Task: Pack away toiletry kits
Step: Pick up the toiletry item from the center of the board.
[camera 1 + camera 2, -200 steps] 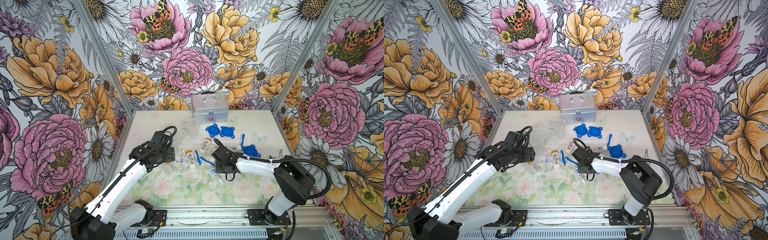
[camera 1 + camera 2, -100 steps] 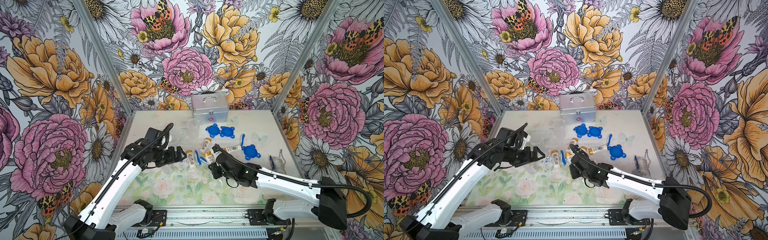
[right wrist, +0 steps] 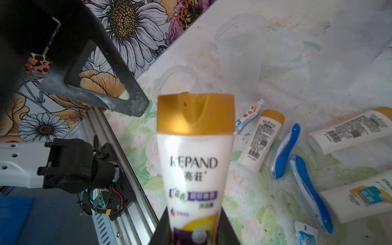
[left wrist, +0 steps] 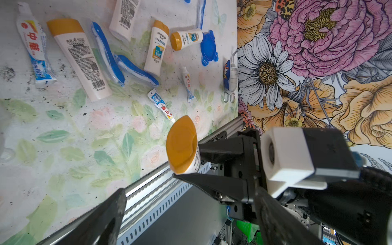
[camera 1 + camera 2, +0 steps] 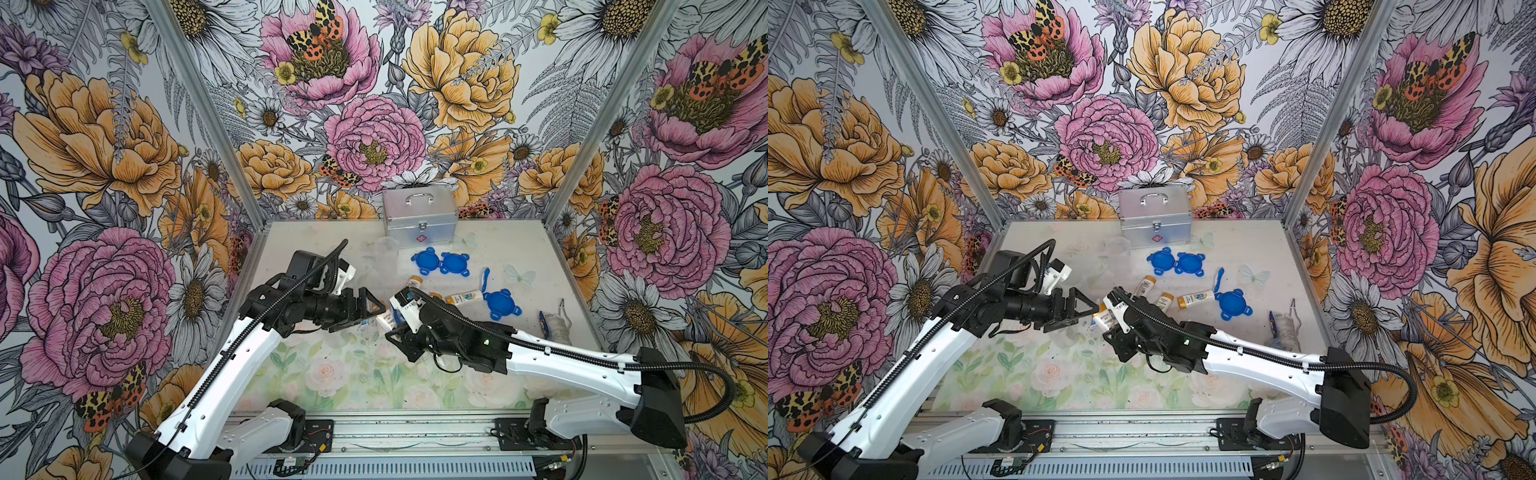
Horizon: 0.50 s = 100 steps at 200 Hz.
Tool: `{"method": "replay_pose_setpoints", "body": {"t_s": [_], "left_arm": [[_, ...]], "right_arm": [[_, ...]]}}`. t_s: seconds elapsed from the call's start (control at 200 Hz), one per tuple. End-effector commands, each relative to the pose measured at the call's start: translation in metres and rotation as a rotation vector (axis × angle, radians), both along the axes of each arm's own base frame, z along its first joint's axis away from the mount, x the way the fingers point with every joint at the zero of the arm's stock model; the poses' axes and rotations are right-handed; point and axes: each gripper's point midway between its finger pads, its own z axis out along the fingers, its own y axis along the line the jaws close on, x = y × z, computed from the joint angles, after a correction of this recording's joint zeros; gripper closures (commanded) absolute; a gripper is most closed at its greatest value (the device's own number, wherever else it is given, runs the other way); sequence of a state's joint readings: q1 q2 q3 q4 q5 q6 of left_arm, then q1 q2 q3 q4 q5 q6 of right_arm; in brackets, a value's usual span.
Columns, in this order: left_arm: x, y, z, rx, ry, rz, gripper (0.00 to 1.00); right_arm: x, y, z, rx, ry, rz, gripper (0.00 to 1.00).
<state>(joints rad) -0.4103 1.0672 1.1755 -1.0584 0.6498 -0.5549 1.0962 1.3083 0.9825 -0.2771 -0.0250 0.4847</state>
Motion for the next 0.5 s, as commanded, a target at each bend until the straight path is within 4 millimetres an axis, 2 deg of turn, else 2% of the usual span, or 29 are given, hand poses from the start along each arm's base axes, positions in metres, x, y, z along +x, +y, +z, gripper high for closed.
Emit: {"method": "replay_pose_setpoints", "body": {"t_s": [0.0, 0.165, 0.495], "left_arm": [[-0.002, -0.008, -0.002, -0.042, 0.015, -0.02, 0.11], [-0.001, -0.01, -0.009, -0.044, 0.024, -0.018, 0.16], [-0.008, -0.007, -0.023, -0.038, 0.063, -0.01, 0.37]], "right_arm": [[-0.004, 0.02, 0.024, 0.078, -0.034, 0.053, 0.87], [-0.013, 0.031, 0.024, 0.086, -0.037, 0.094, 0.87], [-0.018, 0.037, 0.033, 0.118, -0.045, 0.115, 0.87]]}}
